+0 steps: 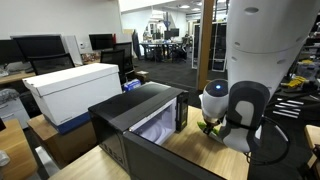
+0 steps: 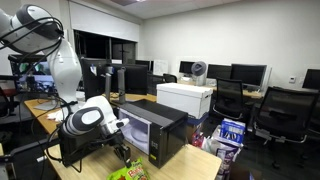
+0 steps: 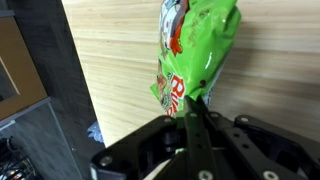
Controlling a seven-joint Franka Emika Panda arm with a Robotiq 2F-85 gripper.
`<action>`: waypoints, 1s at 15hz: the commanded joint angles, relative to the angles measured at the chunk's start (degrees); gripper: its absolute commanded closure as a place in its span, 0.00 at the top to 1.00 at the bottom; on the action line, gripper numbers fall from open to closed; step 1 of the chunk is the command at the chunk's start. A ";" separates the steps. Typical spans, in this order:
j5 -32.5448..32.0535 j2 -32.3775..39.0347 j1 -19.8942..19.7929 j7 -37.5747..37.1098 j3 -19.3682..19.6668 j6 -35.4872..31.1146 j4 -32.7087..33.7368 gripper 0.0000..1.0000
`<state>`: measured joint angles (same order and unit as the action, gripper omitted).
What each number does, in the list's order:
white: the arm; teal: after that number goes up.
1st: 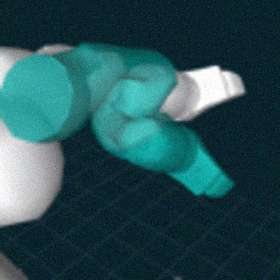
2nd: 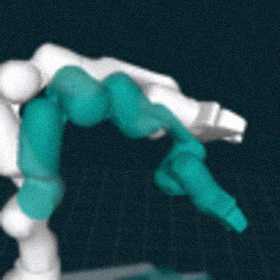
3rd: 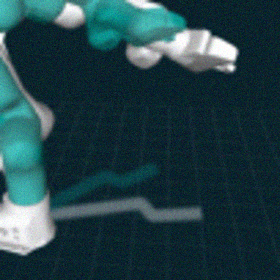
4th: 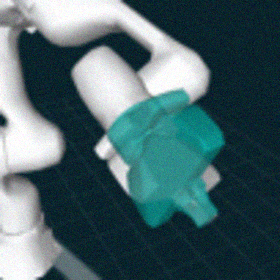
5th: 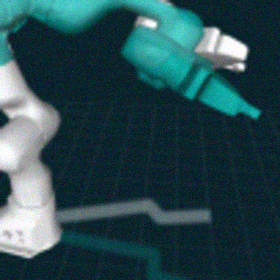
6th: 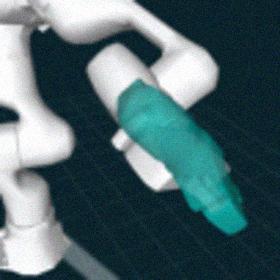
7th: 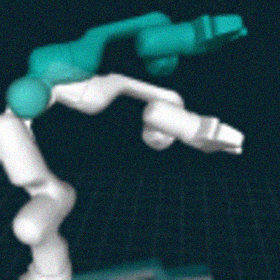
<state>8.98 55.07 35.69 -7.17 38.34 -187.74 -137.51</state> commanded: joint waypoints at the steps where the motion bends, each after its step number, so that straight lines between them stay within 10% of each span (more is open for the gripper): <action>1: -1.32 -4.41 1.28 3.63 -0.93 -3.09 -4.17 0.00; 15: 0.01 -9.56 6.80 14.71 -4.16 -10.33 -4.55 0.00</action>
<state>8.90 49.25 40.06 3.48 33.31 -198.07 -140.46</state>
